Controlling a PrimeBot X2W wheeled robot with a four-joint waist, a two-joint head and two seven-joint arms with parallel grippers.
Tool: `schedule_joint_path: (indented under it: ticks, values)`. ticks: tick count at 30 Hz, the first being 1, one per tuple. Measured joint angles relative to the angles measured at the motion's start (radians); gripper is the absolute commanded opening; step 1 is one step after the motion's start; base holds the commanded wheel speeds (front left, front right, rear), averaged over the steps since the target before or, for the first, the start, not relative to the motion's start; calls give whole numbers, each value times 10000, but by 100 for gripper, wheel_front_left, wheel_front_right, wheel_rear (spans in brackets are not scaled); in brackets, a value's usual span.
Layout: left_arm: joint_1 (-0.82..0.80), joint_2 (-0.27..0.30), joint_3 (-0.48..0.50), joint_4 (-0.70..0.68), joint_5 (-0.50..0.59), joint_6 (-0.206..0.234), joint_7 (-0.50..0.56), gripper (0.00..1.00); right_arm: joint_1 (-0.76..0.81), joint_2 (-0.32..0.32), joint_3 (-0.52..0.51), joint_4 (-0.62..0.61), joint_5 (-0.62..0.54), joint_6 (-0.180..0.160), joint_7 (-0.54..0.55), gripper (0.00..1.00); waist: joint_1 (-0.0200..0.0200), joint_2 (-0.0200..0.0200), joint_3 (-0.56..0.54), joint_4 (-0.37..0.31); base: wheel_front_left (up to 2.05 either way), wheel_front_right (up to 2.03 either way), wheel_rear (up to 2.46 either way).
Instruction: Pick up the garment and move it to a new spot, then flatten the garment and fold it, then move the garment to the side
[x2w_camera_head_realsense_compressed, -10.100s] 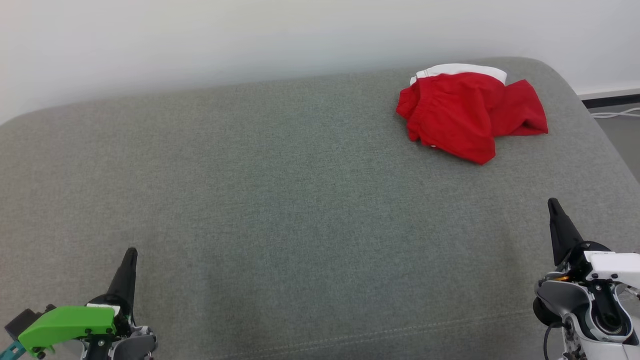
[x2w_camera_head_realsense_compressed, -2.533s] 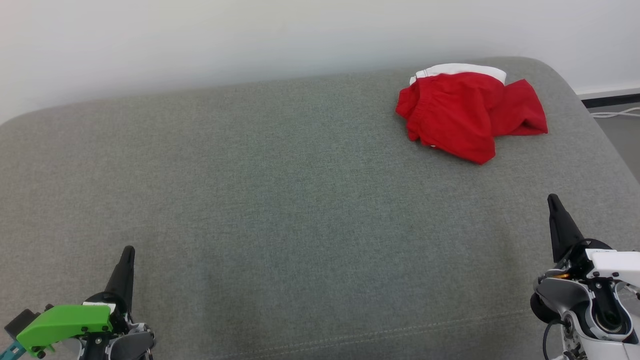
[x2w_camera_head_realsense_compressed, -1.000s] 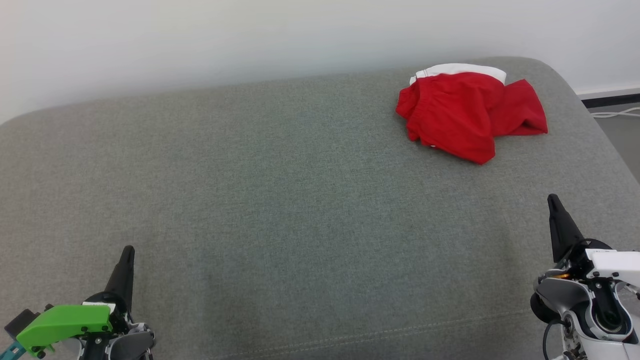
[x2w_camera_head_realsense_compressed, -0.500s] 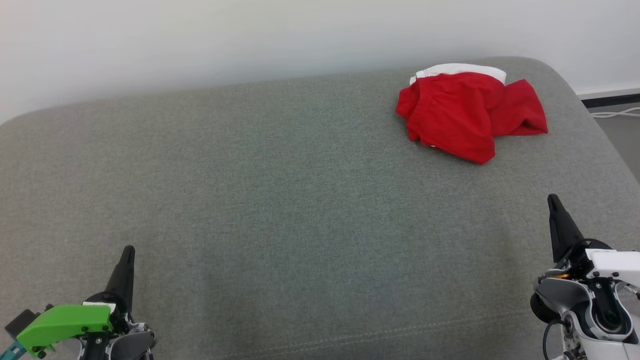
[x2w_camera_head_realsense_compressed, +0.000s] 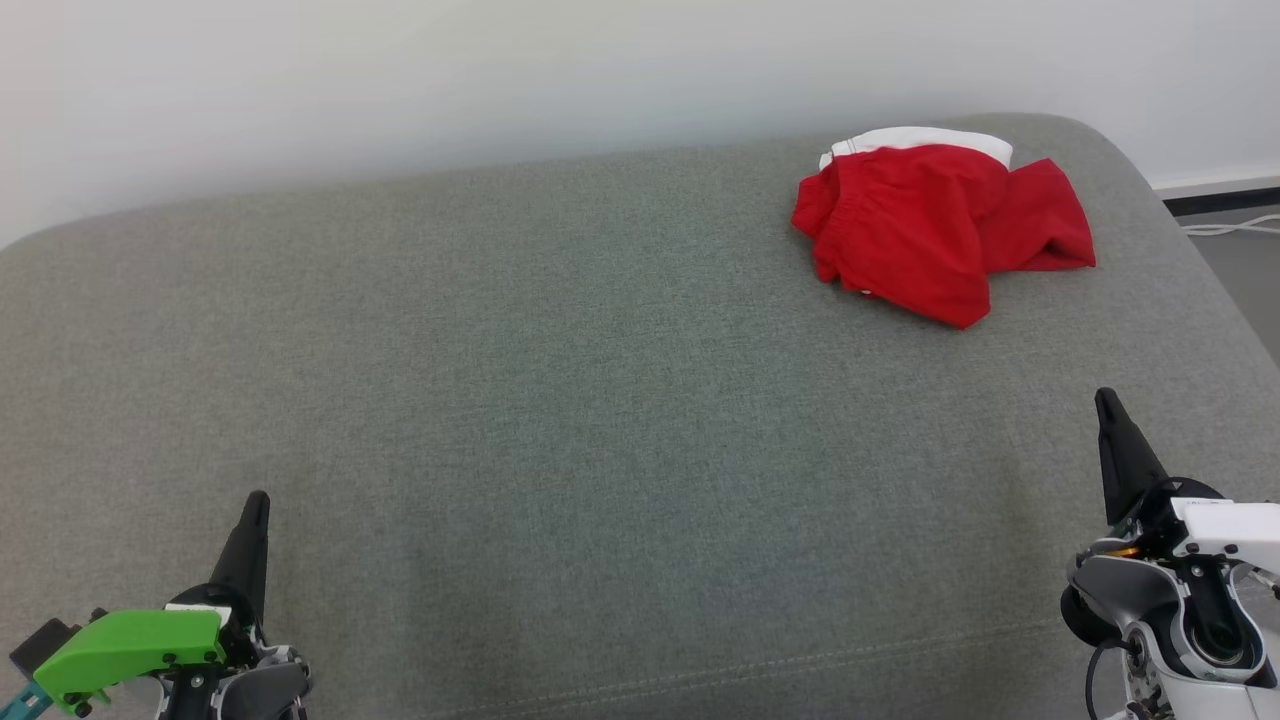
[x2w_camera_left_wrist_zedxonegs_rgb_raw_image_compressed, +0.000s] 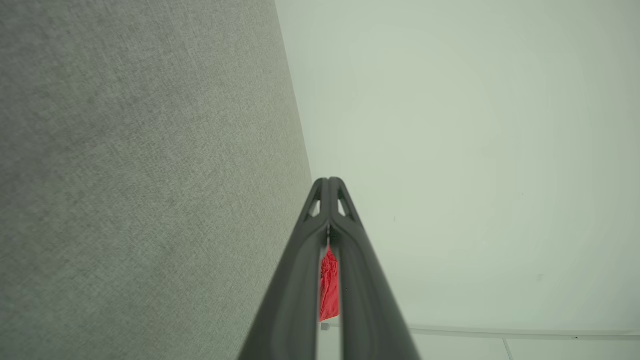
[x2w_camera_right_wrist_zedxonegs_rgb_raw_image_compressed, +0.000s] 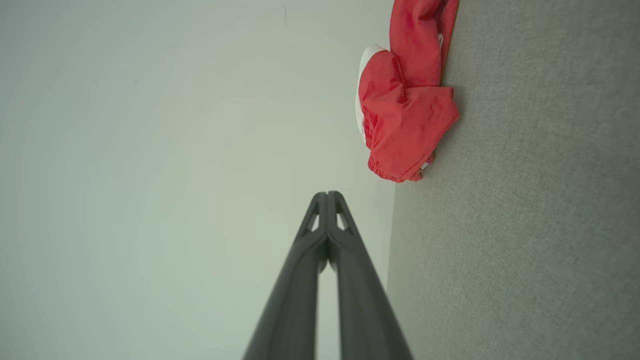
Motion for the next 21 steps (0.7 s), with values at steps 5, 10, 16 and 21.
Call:
schedule_joint_path:
  ticks: [5,10,16,21]
  values:
    - [0,-2,4,0,12,0,75,0,1,0,0,0,0,0,0,0,0,0,0,0,0,0,0]
    - [0,-4,6,0,15,0,75,0,1,0,2,0,0,0,0,0,0,0,0,0,0,0,0]
    - [0,-6,10,0,27,0,75,0,1,0,2,0,0,0,0,0,0,0,0,0,0,0,0]
    - [-1,-10,12,0,27,0,75,0,1,0,2,0,0,0,0,0,0,0,0,0,0,0,0]
